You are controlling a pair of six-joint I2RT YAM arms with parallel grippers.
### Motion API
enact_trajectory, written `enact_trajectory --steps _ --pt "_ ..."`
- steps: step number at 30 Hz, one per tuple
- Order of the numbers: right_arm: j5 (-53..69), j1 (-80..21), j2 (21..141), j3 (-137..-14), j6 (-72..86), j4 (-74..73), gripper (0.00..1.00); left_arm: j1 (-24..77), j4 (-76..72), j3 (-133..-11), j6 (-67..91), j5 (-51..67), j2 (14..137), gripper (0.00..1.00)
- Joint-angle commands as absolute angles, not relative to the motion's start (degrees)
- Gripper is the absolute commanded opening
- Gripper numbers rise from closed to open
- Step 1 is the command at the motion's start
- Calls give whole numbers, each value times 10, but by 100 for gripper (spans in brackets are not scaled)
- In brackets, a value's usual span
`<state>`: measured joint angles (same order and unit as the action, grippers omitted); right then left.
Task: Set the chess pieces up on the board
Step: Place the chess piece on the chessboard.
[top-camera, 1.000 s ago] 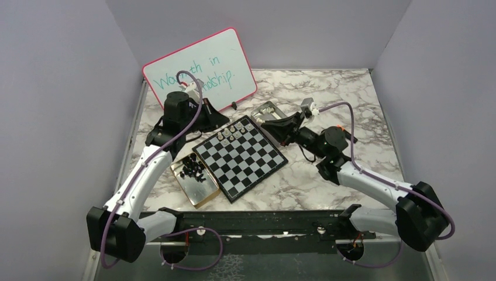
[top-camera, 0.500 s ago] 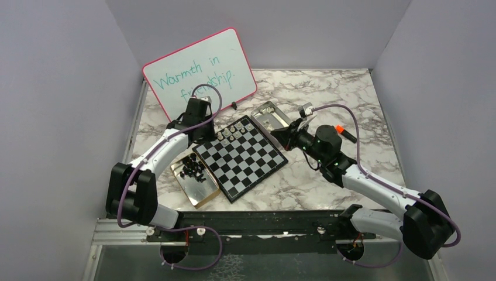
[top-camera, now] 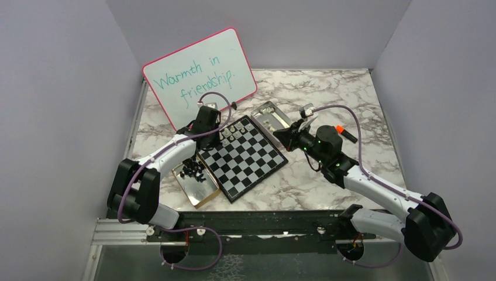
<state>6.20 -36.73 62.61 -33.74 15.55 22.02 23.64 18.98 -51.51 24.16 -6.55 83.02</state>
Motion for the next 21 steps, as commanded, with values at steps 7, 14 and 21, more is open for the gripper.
enact_trajectory --steps 7,14,21 --pt "45 -367 608 -334 139 205 1 252 145 -496 261 -99 853 0" --pt "50 -367 610 -331 138 211 1 255 130 -486 261 -108 857 0" --pt "47 -367 608 -328 135 211 1 255 129 -487 258 -111 864 0"
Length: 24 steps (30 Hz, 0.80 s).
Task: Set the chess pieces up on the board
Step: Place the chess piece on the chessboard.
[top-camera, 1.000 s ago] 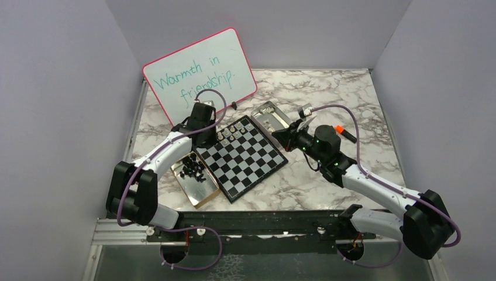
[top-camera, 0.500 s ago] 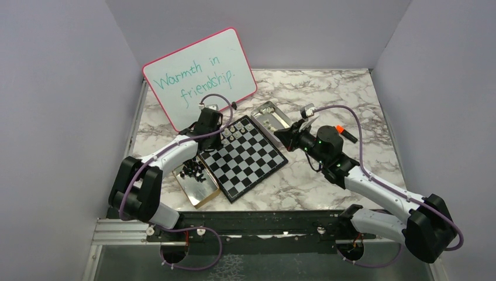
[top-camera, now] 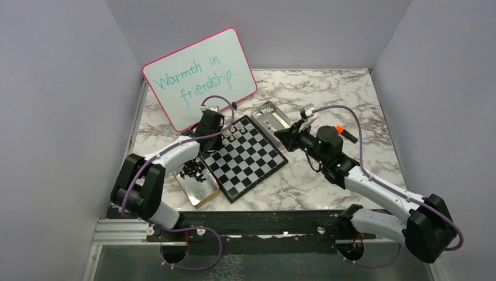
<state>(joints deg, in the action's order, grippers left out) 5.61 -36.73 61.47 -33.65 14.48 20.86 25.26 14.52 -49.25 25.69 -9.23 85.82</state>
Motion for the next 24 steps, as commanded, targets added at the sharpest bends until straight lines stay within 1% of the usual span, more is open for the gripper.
enact_trajectory --steps 1,11,20,24 --pt "47 -367 608 -328 134 211 1 255 128 -487 259 -112 865 0" --pt "39 -367 608 -328 127 207 2 256 127 -496 259 -108 882 1" --pt "32 -367 615 -328 126 207 3 256 137 -501 259 -105 879 10" --pt "36 -367 621 -328 126 208 3 256 145 -507 260 -101 870 19"
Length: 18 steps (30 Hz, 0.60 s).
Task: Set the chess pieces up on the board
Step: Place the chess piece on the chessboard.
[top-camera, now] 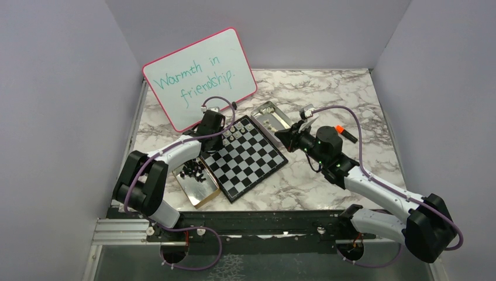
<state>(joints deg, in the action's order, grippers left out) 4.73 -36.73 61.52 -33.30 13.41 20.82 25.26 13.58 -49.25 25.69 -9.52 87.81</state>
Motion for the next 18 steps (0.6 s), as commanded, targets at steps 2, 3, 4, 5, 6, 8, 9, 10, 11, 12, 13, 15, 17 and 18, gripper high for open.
enact_trajectory --steps 2,3,4,5,6,8,9,10,11,12,13,15,17,18 --pt "42 -367 623 -328 124 209 3 256 151 -511 264 -96 861 22" --pt "45 -367 625 -328 124 209 3 256 155 -514 266 -94 855 24" --pt "48 -367 627 -330 125 208 3 256 160 -518 269 -92 849 26" --pt "50 -367 630 -332 127 206 3 256 165 -523 271 -89 842 27" --pt "53 -367 634 -335 127 202 3 255 170 -528 273 -85 834 29" --pt "57 -367 644 -344 128 192 3 256 179 -540 274 -74 814 30" --pt "58 -367 651 -348 129 187 3 256 182 -546 273 -68 803 31" --pt "59 -367 656 -353 131 182 3 256 185 -552 272 -61 792 32" --pt "62 -367 661 -360 130 174 2 256 184 -557 267 -49 780 34" --pt "63 -367 665 -368 123 164 2 256 184 -560 260 -39 763 35" --pt "64 -367 667 -375 115 153 2 256 183 -562 252 -29 751 37" --pt "61 -367 668 -386 110 141 2 256 184 -562 233 -18 729 43" --pt "59 -367 674 -401 109 121 2 255 195 -560 220 -20 710 51" --pt "61 -367 681 -414 105 102 2 255 200 -556 214 -24 700 55"
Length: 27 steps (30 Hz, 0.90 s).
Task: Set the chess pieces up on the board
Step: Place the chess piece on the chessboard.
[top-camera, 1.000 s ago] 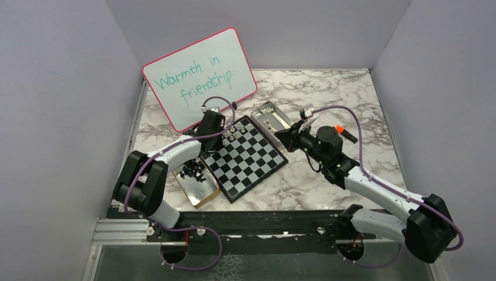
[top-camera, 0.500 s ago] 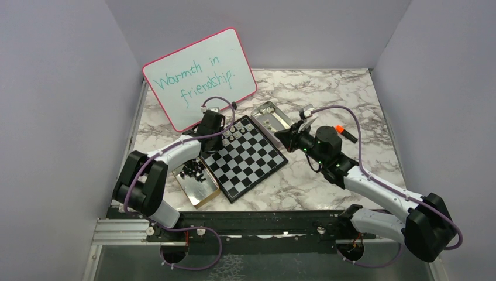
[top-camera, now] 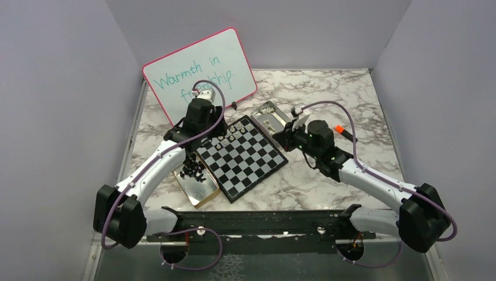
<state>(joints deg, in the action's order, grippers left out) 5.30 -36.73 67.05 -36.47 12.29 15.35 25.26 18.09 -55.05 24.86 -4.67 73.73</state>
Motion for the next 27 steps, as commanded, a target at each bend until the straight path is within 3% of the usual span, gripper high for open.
enact_trajectory --steps 1,4,5,6,16,27 --pt "62 -367 690 -430 101 78 2 255 205 -551 208 -26 686 60" --pt "53 -367 700 -463 98 32 1 255 208 -527 181 -30 643 75" --pt "46 -367 701 -468 99 25 1 255 209 -520 170 -34 628 91" --pt "40 -367 704 -477 98 15 1 256 211 -514 162 -38 612 98" --pt "10 -367 887 -759 25 -253 1 256 226 -483 119 -80 511 99" --pt "15 -368 1061 -976 -40 -347 3 256 203 -437 111 -125 396 99"
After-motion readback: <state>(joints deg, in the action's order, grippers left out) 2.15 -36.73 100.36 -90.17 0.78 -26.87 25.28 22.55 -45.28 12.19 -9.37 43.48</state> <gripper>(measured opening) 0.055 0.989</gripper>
